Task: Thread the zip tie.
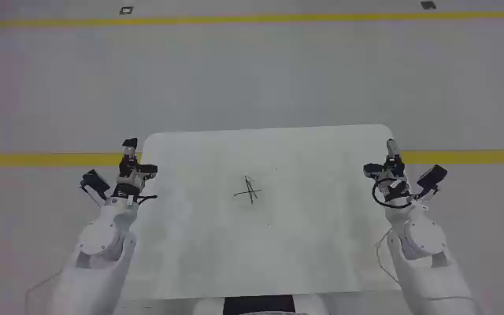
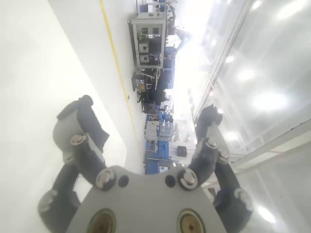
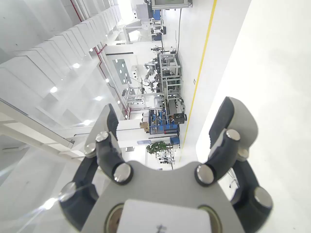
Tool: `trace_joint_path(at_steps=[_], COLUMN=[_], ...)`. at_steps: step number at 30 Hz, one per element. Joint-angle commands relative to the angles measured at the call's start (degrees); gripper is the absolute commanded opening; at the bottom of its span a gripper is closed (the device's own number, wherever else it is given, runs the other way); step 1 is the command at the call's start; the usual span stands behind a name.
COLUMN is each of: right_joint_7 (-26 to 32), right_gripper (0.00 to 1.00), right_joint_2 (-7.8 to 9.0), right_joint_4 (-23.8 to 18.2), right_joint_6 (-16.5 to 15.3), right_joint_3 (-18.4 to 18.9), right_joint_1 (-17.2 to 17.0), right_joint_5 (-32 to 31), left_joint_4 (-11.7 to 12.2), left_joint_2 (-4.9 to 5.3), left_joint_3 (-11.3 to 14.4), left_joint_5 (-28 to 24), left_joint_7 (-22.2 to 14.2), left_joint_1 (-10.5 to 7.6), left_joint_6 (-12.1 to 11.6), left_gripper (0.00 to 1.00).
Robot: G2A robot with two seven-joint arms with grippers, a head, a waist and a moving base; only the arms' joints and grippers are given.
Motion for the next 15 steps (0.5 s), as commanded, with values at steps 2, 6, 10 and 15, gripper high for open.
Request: trace_joint_path(at_steps=[2, 6, 10, 15], right_joint_7=[1.9, 3.7, 5.2, 5.2], right_gripper=[1.00, 1.00, 1.00, 1.00], right_joint_2=[0.09, 0.03, 0.00, -0.02], right_joint_4=[-1.7, -1.8, -0.4, -0.3], right_joint_6=[-1.5, -4.8, -6.3, -6.5], right_joint_3=[-1.0, -3.5, -6.1, -6.2], right_joint_1=[1.4, 3.4, 4.2, 4.2], right_joint_5=[-3.9, -11.2, -19.1, -19.3], left_joint_4=[0.0, 0.0, 0.0, 0.0], left_joint_2=[0.00, 0.00, 0.00, 0.00], left_joint_3=[0.0, 0.0, 0.0, 0.0], left_joint_5=[0.0, 0.0, 0.0, 0.0], left_joint_7=[0.0, 0.0, 0.0, 0.0], left_joint_1=[0.00, 0.00, 0.00, 0.00], left_joint_6=[0.0, 0.0, 0.0, 0.0], left_gripper=[1.00, 1.00, 1.00, 1.00])
